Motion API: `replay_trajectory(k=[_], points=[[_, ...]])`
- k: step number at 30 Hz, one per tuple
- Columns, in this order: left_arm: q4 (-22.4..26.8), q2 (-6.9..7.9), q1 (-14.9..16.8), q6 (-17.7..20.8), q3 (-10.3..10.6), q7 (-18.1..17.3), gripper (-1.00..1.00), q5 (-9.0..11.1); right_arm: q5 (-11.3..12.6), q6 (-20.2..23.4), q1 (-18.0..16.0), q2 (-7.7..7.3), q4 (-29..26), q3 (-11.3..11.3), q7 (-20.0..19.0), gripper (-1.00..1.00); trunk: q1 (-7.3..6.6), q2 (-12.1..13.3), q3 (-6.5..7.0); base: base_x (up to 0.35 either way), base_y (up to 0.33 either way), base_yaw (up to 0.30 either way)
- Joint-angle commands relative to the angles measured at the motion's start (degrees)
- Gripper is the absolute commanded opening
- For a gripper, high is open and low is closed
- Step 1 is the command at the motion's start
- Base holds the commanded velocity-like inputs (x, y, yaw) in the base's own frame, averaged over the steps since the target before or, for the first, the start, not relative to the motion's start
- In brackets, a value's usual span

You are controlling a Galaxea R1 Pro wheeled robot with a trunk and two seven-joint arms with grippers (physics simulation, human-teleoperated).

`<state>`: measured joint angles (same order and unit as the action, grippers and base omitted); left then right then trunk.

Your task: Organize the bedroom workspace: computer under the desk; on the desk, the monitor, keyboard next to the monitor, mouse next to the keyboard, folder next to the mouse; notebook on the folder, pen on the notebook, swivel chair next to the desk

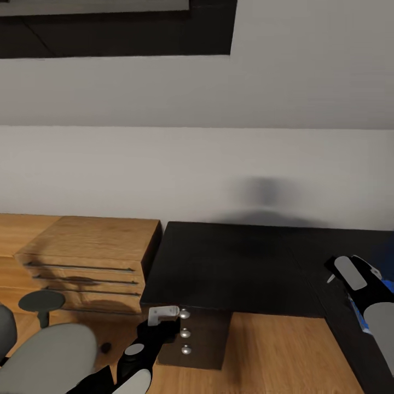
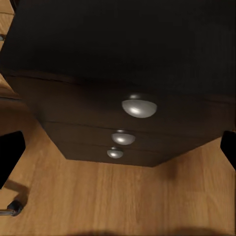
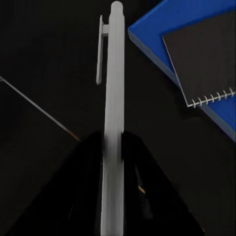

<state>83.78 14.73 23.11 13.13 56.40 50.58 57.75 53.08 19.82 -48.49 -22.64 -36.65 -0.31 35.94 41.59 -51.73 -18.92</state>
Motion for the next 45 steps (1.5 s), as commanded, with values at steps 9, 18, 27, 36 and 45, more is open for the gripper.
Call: replay_trajectory(k=[9,18,27,36,45], points=[[0.1,0.08,0.1,0.3,0.1,0.3,1.00,0.1,0.2,0.0,0.0,0.04,-0.1,0.0,0.2,-1.00,0.01,-0.1,-0.08,0.000,0.000,-0.295],[0.1,0.32,0.1,0.3,-0.1,0.3,1.00,0.2,0.0,0.0,0.0,0.14,-0.1,0.1,0.1,-1.00,0.01,-0.1,-0.08,0.044,-0.069,-0.246],[0.1,0.17,0.1,0.2,0.0,0.8,1.00,0.1,-5.8,-0.3,0.0,0.62,1.9,0.4,-0.6,-1.00,0.01,-0.1,-0.08,0.118,-0.048,-0.007],[0.1,0.13,0.1,0.2,0.0,0.8,1.00,0.1,-15.7,-3.4,0.0,0.75,5.8,0.9,-1.2,-1.00,0.01,-0.1,-0.08,0.141,-0.086,0.000],[0.1,0.06,0.1,0.2,0.1,0.7,1.00,0.1,-16.4,-4.5,-0.1,0.62,10.6,0.9,-4.6,-1.00,0.01,-0.1,-0.08,0.095,-0.051,0.000]])
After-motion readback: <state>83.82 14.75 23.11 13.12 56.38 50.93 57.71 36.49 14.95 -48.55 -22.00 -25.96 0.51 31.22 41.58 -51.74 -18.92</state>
